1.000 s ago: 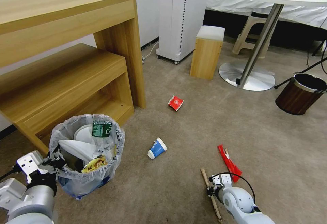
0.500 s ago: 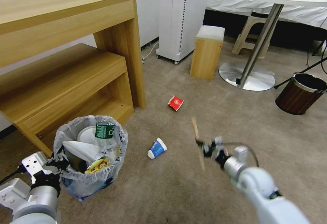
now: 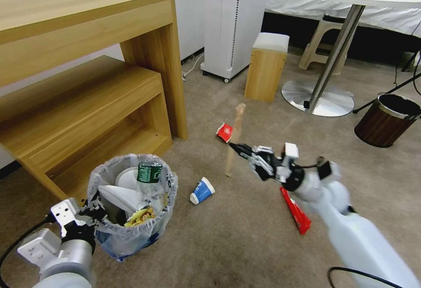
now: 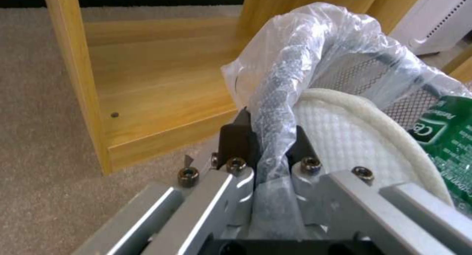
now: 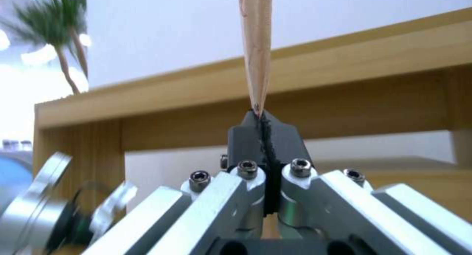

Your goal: Pick up the trash bin and place the garbage on the floor into it.

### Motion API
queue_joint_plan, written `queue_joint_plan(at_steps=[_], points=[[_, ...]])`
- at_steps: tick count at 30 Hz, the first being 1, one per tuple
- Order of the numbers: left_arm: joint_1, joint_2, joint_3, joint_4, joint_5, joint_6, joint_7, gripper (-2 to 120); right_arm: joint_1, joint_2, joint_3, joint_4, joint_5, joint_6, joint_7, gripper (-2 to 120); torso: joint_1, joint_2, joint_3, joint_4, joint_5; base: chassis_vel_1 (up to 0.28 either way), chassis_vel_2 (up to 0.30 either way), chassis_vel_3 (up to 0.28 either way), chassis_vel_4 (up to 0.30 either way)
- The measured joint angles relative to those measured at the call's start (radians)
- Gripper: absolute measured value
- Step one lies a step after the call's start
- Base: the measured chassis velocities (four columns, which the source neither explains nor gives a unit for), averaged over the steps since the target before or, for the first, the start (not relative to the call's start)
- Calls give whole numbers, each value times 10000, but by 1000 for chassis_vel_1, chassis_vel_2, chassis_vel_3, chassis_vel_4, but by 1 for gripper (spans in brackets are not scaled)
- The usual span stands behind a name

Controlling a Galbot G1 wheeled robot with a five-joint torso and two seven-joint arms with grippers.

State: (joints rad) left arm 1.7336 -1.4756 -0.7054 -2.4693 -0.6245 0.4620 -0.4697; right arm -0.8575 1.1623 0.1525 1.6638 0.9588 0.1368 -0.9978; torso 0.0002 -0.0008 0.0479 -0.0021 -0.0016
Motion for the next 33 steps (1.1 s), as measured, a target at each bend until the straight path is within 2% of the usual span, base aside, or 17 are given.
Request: queue_joint_plan(at_steps=[2, 4, 14, 19, 24, 33], points=[[5, -1, -2, 0, 16, 0, 2, 3, 251, 262, -207, -222, 14, 6, 61, 0, 0, 0, 0, 2, -7, 0, 0, 0, 0], [-2, 21, -72, -3, 23, 0, 7, 3, 1020, 993, -843, -838, 152, 16, 194, 0, 0, 0, 1, 1, -5, 0, 0, 0, 0], [-8, 78, -168, -74, 19, 8, 20, 3, 2523, 2105, -2248, -2178, 435, 134, 344, 0, 0, 0, -1, 1, -7, 0, 0, 0, 0], [44, 84, -41, -181, 31, 29, 24, 3, 2713, 2329, -2842, -2605, 466, 320, 554, 0, 0, 0, -1, 0, -5, 0, 0, 0, 0], [114, 22, 477, -240, 263, 31, 60, 3, 2766, 2411, -3840, -2818, 681, 830, 1174, 0, 0, 0, -1, 0, -5, 0, 0, 0, 0], [172, 31, 676, -302, 418, 28, 102, 3, 2820, 2594, -4192, -3001, 478, 1052, 1458, 0, 0, 0, -2, 0, -4, 0, 0, 0, 0]])
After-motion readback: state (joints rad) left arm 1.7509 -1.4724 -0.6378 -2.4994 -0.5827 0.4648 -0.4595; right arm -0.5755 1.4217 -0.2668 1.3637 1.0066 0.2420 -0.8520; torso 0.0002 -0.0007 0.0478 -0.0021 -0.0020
